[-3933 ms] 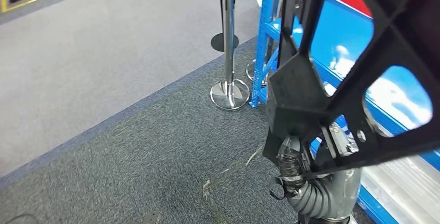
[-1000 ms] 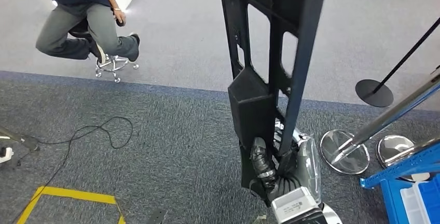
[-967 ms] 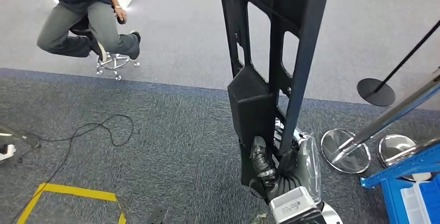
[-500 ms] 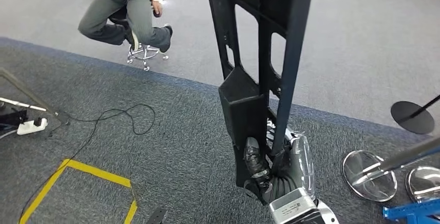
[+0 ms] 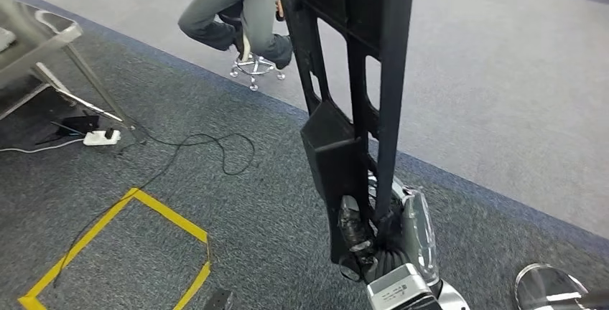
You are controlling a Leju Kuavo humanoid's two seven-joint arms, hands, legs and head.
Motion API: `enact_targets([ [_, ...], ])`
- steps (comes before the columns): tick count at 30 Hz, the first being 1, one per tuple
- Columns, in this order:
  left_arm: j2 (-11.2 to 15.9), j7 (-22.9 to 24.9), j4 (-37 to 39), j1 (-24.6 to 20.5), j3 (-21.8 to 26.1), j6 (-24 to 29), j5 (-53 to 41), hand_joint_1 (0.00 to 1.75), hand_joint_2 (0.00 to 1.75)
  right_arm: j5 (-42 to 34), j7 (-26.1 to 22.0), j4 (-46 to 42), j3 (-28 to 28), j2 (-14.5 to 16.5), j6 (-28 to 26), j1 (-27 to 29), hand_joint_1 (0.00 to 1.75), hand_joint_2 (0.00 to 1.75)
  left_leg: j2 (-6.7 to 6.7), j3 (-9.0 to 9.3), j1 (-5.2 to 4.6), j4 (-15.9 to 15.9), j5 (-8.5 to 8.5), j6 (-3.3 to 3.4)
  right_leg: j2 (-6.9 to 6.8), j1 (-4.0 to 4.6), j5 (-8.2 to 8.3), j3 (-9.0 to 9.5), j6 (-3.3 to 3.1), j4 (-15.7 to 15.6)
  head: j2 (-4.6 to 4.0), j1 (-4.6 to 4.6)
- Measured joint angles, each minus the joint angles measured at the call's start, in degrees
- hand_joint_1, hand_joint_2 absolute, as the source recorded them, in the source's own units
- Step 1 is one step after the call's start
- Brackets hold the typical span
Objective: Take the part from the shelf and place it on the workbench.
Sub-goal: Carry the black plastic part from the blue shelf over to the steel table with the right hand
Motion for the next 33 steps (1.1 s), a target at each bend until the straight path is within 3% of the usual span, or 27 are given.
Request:
enact_targets([
  [1, 0.07, 0.02, 0.01, 0.15, 0.00, 0.01, 0.00, 0.00, 1.75, 0.00, 0.00, -0.01, 0.00, -0.01, 0.03, -0.08, 1.75, 1.75, -0.13, -0.17, 0.11, 0.02, 0.04, -0.27, -0.72, 0.00, 0.03, 0.14, -0.36, -0.11, 0.00, -0.02],
  [3, 0.15, 0.05, 0.00, 0.33, 0.00, 0.01, 0.07, 0.00, 1.75, 0.02, -0.09, -0.02, 0.00, 0.02, 0.03, -0.20, 1.75, 1.75, 2.36, -1.24, -0.02, 1.96, -0.82, -0.86, -2.16, -0.22, 0.05, 0.64, -0.98, -0.44, 0.00, -0.33],
  [5, 0.15, -0.12, -0.01, 0.20, 0.00, 0.01, 0.30, 0.00, 1.75, 0.05, -0.51, -0.01, 0.01, 0.06, -0.16, -0.20, 1.75, 1.75, 6.11, -4.21, 0.03, 7.69, -3.26, -1.51, -3.76, -0.14, -0.18, 1.09, -1.39, -0.62, 0.00, -0.72],
  [7, 0.12, -0.45, -0.02, 0.14, 0.00, -0.02, 0.68, 0.00, 1.75, 0.08, -1.47, 0.08, 0.02, 0.22, -0.46, -0.25, 1.75, 1.75, 7.44, -7.67, 0.39, 13.58, -4.94, -1.88, -5.49, 0.04, -0.55, 1.41, -1.57, -0.64, 0.00, -0.80],
  [8, 0.11, -0.52, -0.01, 0.24, 0.00, -0.10, 0.76, 0.00, 1.75, 0.07, -2.03, 0.15, 0.02, 0.42, -0.56, -0.34, 1.75, 1.75, 7.62, -8.29, 0.47, 14.34, -4.54, -1.91, -6.29, 0.09, -0.77, 1.62, -1.59, -0.64, 0.00, -0.82],
  [9, 0.12, -0.46, -0.01, 0.39, 0.00, -0.22, 0.70, 0.00, 1.75, 0.07, -2.61, 0.24, 0.02, 0.67, -0.62, -0.51, 1.75, 1.75, 7.80, -7.83, 0.50, 13.04, -3.18, -1.80, -7.04, 0.13, -1.02, 1.92, -1.57, -0.64, 0.00, -0.82],
  [10, 0.15, -0.26, 0.00, 0.55, -0.01, -0.39, 0.45, 0.00, 1.75, 0.04, -3.15, 0.32, 0.02, 0.99, -0.64, -0.77, 1.75, 1.75, 8.30, -6.19, 0.40, 9.68, -1.12, -1.51, -7.74, 0.17, -1.30, 2.30, -1.52, -0.65, 0.00, -0.82],
  [12, 0.22, 0.22, 0.01, 0.68, -0.03, -0.72, -0.33, 0.00, 1.75, -0.04, -4.24, 0.48, 0.02, 1.65, -0.76, -1.35, 1.75, 1.75, 10.77, -2.54, -0.28, 2.45, 1.55, -0.65, -9.10, 0.35, -1.80, 3.06, -1.29, -0.88, 0.00, -0.80],
  [14, 0.30, 0.51, 0.01, 0.67, -0.09, -0.89, -0.80, 0.00, 1.75, -0.15, -5.02, 0.60, 0.02, 2.15, -0.84, -1.68, 1.75, 1.75, 12.09, -1.08, -1.01, -0.54, 1.76, 0.11, -10.36, 0.54, -2.05, 3.64, -0.86, -1.46, 0.00, -0.78],
  [16, 0.43, 0.59, 0.01, 0.94, -0.21, -0.93, -0.86, 0.00, 1.75, -0.24, -5.22, 0.71, 0.03, 2.50, -0.84, -1.80, 1.75, 1.75, 10.73, -0.67, -1.06, -1.32, 1.91, 0.61, -11.52, 0.71, -2.18, 4.42, -0.27, -2.37, 0.00, -0.77],
  [18, 0.56, 0.56, 0.01, 1.41, -0.40, -1.04, -0.81, 0.00, 1.75, -0.13, -5.27, 0.84, 0.05, 2.81, -0.82, -1.82, 1.75, 1.75, 9.27, 0.49, -0.69, -2.77, 2.26, 1.01, -9.88, 0.73, -3.00, 4.80, 0.19, -1.79, 0.00, -0.66],
  [19, 0.60, 0.53, 0.01, 1.48, -0.50, -1.15, -0.81, 0.00, 1.75, 0.09, -5.33, 0.90, 0.07, 2.95, -0.81, -1.80, 1.75, 1.75, 8.58, 1.09, -0.48, -3.40, 2.38, 1.23, -8.25, 0.73, -4.04, 4.01, 0.28, 0.13, 0.00, -0.47],
  [21, 0.62, 0.45, 0.01, 1.30, -0.71, -1.35, -0.82, 0.00, 1.75, 0.49, -5.34, 1.13, 0.14, 3.06, -0.76, -1.54, 1.75, 1.75, 7.20, 1.47, -0.39, -3.64, 2.22, 1.63, -5.33, 0.70, -6.63, 0.26, 0.15, 6.90, 0.00, -0.17],
  [23, 0.62, 0.40, 0.01, 1.12, -0.91, -1.32, -0.77, 0.00, 1.75, 0.54, -5.19, 1.42, 0.18, 3.07, -0.65, -1.22, 1.75, 1.75, 5.48, 1.50, -0.40, -3.25, 1.89, 1.90, -4.51, 0.71, -7.20, -3.31, 0.19, 11.66, 0.00, -0.05],
  [24, 0.62, 0.34, 0.01, 1.12, -0.96, -1.27, -0.71, 0.00, 1.75, 0.50, -5.15, 1.52, 0.19, 3.07, -0.60, -1.16, 1.75, 1.75, 4.54, 1.51, -0.36, -2.95, 1.66, 1.88, -4.30, 0.64, -5.92, -3.76, 0.28, 11.20, 0.00, -0.05],
  [25, 0.62, 0.22, 0.01, 1.16, -0.96, -1.21, -0.60, 0.00, 1.75, 0.46, -5.14, 1.57, 0.19, 3.07, -0.57, -1.19, 1.75, 1.75, 3.60, 1.53, -0.26, -2.51, 1.37, 1.73, -3.99, 0.49, -3.76, -3.15, 0.40, 8.74, 0.00, -0.05],
  [27, 0.64, -0.18, 0.01, 1.18, -0.96, -1.13, -0.33, 0.00, 1.75, 0.36, -5.15, 1.63, 0.19, 3.08, -0.44, -1.24, 1.75, 1.75, 1.87, 1.18, -0.04, -1.21, 0.60, 1.12, -1.45, -0.01, -0.43, -0.79, 0.65, 2.32, 0.00, 0.06],
  [29, 0.70, -0.42, 0.01, 1.14, -0.96, -1.08, -0.14, 0.00, 1.75, 0.28, -5.14, 1.72, 0.19, 3.11, -0.27, -1.24, 1.75, 1.75, 0.40, 0.38, 0.13, -0.33, 0.18, 0.36, 0.85, -0.17, 0.07, 0.30, 0.56, -0.31, 0.00, 0.24],
  [30, 0.74, -0.45, 0.01, 1.16, -0.96, -1.06, -0.10, 0.00, 1.75, 0.25, -5.15, 1.78, 0.20, 3.13, -0.20, -1.26, 1.75, 1.75, -0.28, 0.05, 0.19, -0.21, 0.23, 0.00, 0.97, -0.06, -0.01, 0.31, 0.34, -0.44, 0.00, 0.30],
  [31, 0.80, -0.45, 0.01, 1.28, -0.96, -1.04, -0.08, 0.00, 1.75, 0.23, -5.16, 1.80, 0.20, 3.15, -0.15, -1.34, 1.75, 1.75, -0.89, -0.17, 0.34, -0.35, 0.32, -0.32, 0.26, -0.07, 0.07, 0.46, -0.01, -0.46, 0.00, 0.30],
  [32, 0.87, -0.45, 0.01, 1.47, -0.96, -1.03, -0.07, 0.00, 1.75, 0.23, -5.17, 1.82, 0.21, 3.21, -0.09, -1.43, 1.75, 1.75, -0.39, -0.33, 0.31, -0.15, 0.29, -0.60, -0.46, -0.09, 0.13, 0.72, -0.35, -0.74, 0.00, 0.27],
  [33, 0.93, -0.45, 0.01, 1.57, -0.96, -1.03, -0.04, 0.00, 1.75, 0.23, -5.19, 1.84, 0.21, 3.31, -0.03, -1.50, 1.75, 1.75, 0.94, -0.76, 0.22, 0.71, -0.06, -0.88, -1.25, -0.19, 0.18, 1.10, -0.72, -1.06, 0.00, 0.02],
])
